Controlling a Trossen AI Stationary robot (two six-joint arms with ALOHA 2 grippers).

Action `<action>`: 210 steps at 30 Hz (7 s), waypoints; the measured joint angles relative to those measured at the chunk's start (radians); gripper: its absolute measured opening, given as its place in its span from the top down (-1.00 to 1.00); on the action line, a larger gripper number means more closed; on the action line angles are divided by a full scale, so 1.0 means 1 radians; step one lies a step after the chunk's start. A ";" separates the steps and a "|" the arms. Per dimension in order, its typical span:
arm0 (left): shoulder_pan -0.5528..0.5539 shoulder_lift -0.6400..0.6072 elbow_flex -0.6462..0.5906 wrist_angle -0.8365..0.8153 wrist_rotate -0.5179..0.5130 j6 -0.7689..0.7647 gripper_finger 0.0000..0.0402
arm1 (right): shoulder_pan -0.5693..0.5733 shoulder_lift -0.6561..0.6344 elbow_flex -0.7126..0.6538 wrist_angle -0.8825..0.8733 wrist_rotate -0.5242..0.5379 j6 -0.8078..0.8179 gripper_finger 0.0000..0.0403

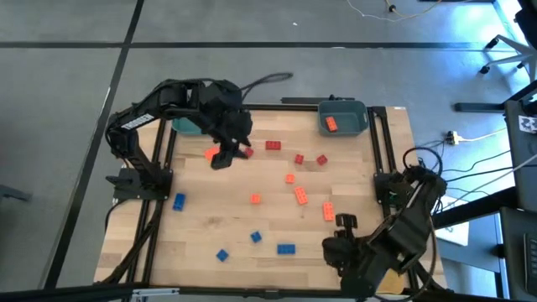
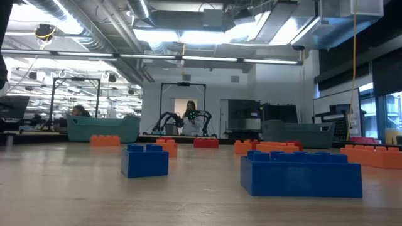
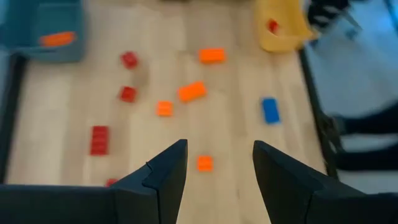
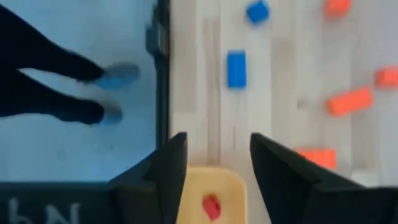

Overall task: Sort & place blocks by color
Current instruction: Put the blue game piece into the green bin

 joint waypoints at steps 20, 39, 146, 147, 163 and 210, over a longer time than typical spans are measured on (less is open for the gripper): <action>-0.327 0.000 -0.100 -0.130 -0.118 -0.322 0.12 | -0.173 -0.183 0.019 -0.001 0.203 -0.268 0.12; -0.729 0.000 -0.565 0.116 -0.406 -1.367 0.12 | -0.259 -0.360 0.019 0.000 0.245 -0.383 0.12; -0.825 0.282 -0.950 0.737 -0.269 -1.580 0.12 | -0.332 -0.359 0.019 0.000 0.241 -0.453 0.12; -0.824 0.285 -0.951 0.734 -0.269 -1.580 0.12 | -0.332 -0.359 0.019 0.000 0.241 -0.453 0.12; -0.784 0.281 -0.950 0.733 -0.262 -1.578 0.36 | -0.332 -0.359 0.019 0.000 0.241 -0.453 0.12; 0.297 -0.307 -0.950 0.176 -0.521 -0.878 0.36 | -0.332 -0.358 0.019 0.003 0.154 -0.502 0.12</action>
